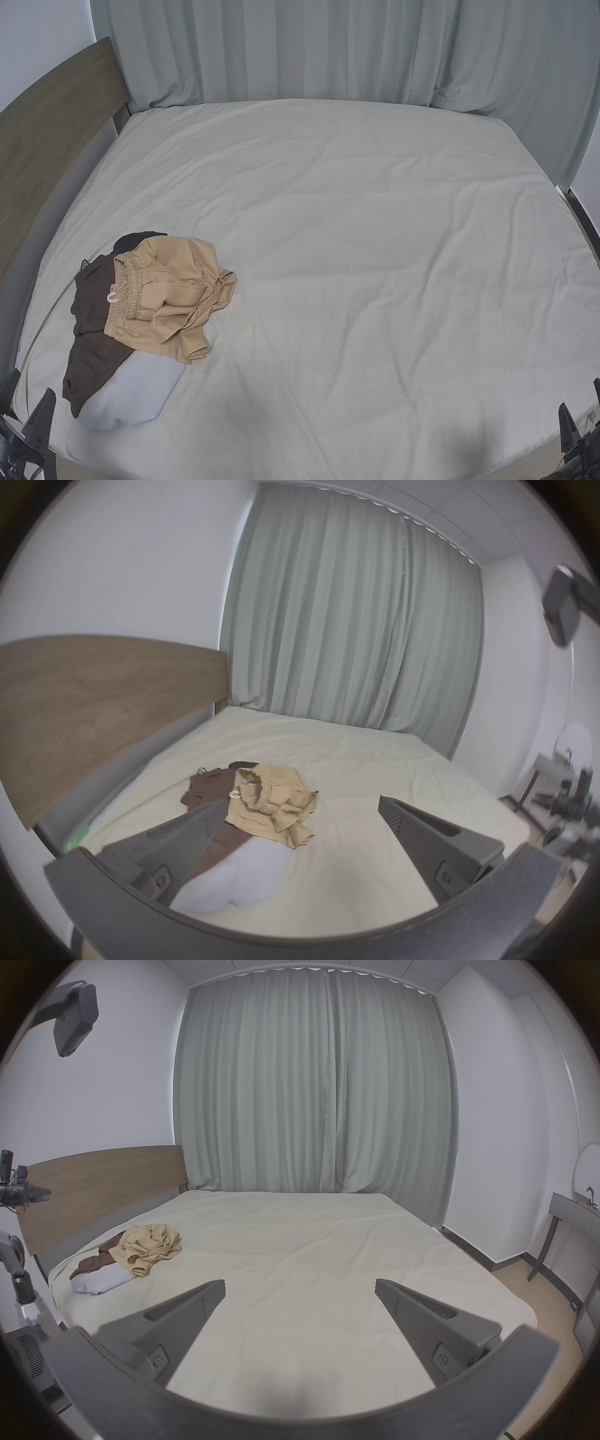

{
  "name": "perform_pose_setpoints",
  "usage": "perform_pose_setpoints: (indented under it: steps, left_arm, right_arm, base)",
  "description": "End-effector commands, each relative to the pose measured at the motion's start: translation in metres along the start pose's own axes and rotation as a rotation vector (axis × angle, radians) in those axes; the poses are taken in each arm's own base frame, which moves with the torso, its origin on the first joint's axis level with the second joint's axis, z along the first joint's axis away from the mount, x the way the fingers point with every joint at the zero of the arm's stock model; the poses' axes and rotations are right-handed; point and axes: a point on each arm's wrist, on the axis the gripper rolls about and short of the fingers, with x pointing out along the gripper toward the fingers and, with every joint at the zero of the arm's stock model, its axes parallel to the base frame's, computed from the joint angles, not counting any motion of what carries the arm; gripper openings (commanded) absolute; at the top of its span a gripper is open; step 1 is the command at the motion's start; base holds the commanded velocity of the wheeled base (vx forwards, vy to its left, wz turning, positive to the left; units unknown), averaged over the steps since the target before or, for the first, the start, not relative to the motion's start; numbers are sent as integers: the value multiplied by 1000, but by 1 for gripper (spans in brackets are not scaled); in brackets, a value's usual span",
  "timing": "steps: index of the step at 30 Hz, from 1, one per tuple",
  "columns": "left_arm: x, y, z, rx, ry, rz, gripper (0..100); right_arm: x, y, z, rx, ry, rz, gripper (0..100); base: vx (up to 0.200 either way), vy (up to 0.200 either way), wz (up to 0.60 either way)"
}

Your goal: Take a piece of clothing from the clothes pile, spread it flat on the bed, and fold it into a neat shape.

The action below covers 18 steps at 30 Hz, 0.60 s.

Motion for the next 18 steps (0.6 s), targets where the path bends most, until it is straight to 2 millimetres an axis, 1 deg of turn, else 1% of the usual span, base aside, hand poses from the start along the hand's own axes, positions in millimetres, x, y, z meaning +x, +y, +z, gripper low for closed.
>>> perform_pose_setpoints:
  steps: [1,6,13,14,18]
  left_arm:
    - [20,-3,23,-103,83,-37,100]
    - [35,-4,26,-109,146,-63,100]
    - [54,-5,30,-110,174,-59,100]
    - [54,-5,30,-110,174,-60,100]
    - [71,-5,30,-116,233,-49,100]
  right_arm:
    - [1,0,-5,0,14,1,100]
    - [1,0,-5,0,14,1,100]
    - [1,0,-5,0,14,1,100]
    - [1,0,-5,0,14,1,100]
    - [1,0,-5,0,14,1,100]
  base:
    - [0,0,0]
    - [0,0,0]
    - [0,0,0]
    - [0,0,0]
    - [0,0,0]
